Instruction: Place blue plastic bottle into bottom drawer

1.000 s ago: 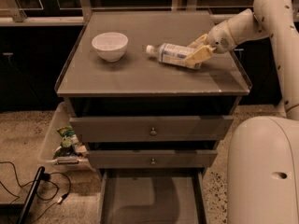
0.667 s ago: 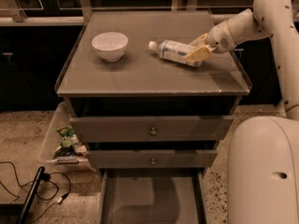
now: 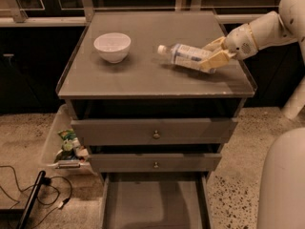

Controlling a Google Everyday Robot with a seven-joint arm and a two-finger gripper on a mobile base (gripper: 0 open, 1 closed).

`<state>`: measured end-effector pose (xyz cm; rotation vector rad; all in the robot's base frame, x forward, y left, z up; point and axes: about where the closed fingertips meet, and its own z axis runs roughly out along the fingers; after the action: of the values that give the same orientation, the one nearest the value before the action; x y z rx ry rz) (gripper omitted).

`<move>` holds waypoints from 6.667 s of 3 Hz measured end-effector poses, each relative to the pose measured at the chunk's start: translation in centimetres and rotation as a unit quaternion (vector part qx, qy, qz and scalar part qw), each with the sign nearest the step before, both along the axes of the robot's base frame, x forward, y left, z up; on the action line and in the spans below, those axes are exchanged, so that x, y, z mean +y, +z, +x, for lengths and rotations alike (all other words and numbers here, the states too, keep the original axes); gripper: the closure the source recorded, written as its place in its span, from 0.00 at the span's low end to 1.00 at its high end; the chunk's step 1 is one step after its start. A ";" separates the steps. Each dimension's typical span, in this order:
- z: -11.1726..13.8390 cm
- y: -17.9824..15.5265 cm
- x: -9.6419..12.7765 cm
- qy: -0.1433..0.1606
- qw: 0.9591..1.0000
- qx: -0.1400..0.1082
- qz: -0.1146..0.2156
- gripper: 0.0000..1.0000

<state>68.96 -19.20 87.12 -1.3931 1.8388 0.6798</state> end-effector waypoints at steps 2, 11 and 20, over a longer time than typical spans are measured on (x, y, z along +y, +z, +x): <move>-8.8 2.4 -5.2 -0.006 0.996 -0.087 -0.006 1.00; -26.7 -33.8 -0.4 0.000 0.995 0.079 -0.059 1.00; -18.5 -71.3 3.1 -0.022 0.994 0.102 -0.018 1.00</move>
Offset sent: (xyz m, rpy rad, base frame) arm -0.1853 -0.0628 -0.0325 -0.0603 -0.1840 0.0128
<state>50.49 -16.11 15.78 -1.3428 2.0444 0.7950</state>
